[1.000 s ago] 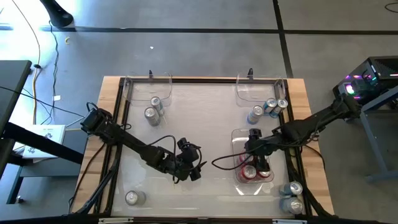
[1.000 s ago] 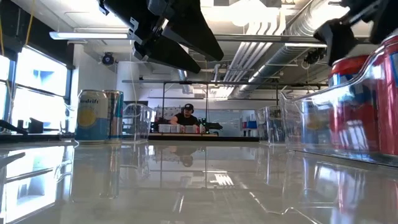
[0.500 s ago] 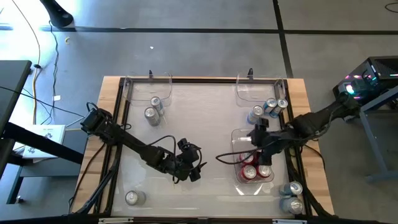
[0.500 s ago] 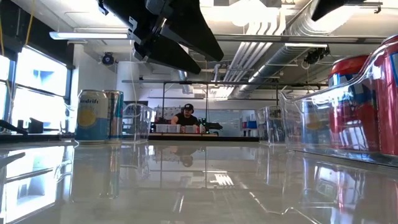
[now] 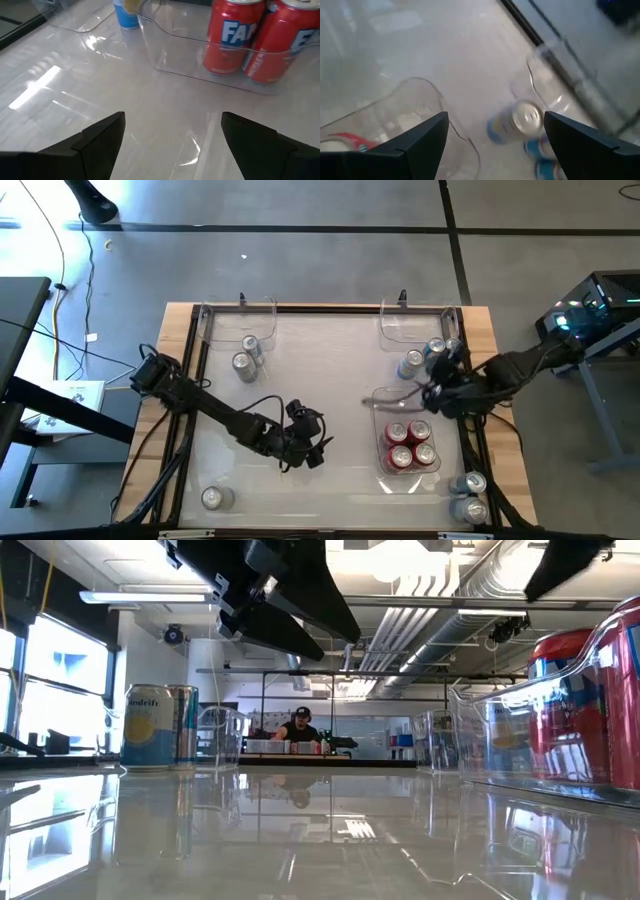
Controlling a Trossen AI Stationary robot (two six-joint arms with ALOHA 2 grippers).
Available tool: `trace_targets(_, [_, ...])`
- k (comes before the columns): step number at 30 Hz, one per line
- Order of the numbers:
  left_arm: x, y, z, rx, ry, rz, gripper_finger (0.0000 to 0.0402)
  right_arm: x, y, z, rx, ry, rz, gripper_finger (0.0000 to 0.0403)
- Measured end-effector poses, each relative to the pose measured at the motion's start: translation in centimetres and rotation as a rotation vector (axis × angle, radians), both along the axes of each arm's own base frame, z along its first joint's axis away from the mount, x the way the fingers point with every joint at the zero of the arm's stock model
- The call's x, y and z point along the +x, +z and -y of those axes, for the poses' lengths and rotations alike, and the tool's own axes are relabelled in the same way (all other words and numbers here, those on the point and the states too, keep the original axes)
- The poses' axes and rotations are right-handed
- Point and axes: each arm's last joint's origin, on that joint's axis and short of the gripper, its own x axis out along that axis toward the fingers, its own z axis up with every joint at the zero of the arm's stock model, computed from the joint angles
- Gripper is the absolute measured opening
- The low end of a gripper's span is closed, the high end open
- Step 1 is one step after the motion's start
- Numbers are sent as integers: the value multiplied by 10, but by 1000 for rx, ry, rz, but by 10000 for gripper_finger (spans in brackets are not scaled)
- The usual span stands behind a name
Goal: Sort soda cans
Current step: Put the top right blue soda can into the top right transparent bin
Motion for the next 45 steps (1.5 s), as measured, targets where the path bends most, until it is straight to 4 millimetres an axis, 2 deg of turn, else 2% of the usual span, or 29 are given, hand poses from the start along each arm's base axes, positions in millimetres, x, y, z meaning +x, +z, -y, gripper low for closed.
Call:
trace_targets(6, [2, -1, -5, 1, 15, -1, 323, -25, -28, 25, 169, -209, 84, 323])
trace_targets(11, [5, -1, -11, -10, 19, -7, 323, -25, -52, 34, 335, -329, 179, 323])
trace_targets(13, [7, -1, -14, -11, 17, -6, 323, -18, -60, 35, 371, -286, 193, 323])
trace_targets(16, [12, 2, -18, -18, -4, 22, 323, 0, -70, 34, 392, -84, 237, 323])
trace_targets(19, [16, 6, -21, -17, -25, 53, 323, 14, -72, 34, 351, 89, 330, 323])
trace_targets(21, [19, 8, -23, -8, -35, 78, 323, 19, -68, 37, 280, 120, 379, 323])
trace_targets(25, [24, 14, -27, 26, -41, 123, 323, 22, -57, 48, 100, 50, 436, 323])
trace_targets(30, [25, 22, -32, 175, 67, 167, 323, 32, -48, 58, -88, -61, 487, 323])
trace_targets(33, [19, 36, -36, 246, 114, 170, 323, 39, -48, 60, -86, -39, 497, 323])
trace_targets(38, [-4, 77, -50, 312, 212, 187, 323, 51, -57, 61, -48, -11, 454, 322])
trace_targets(41, [-23, 102, -69, 279, 261, 191, 323, 57, -63, 61, -37, 0, 420, 322])
trace_targets(45, [-50, 117, -101, 151, 315, 144, 323, 61, -68, 60, -14, 17, 392, 322])
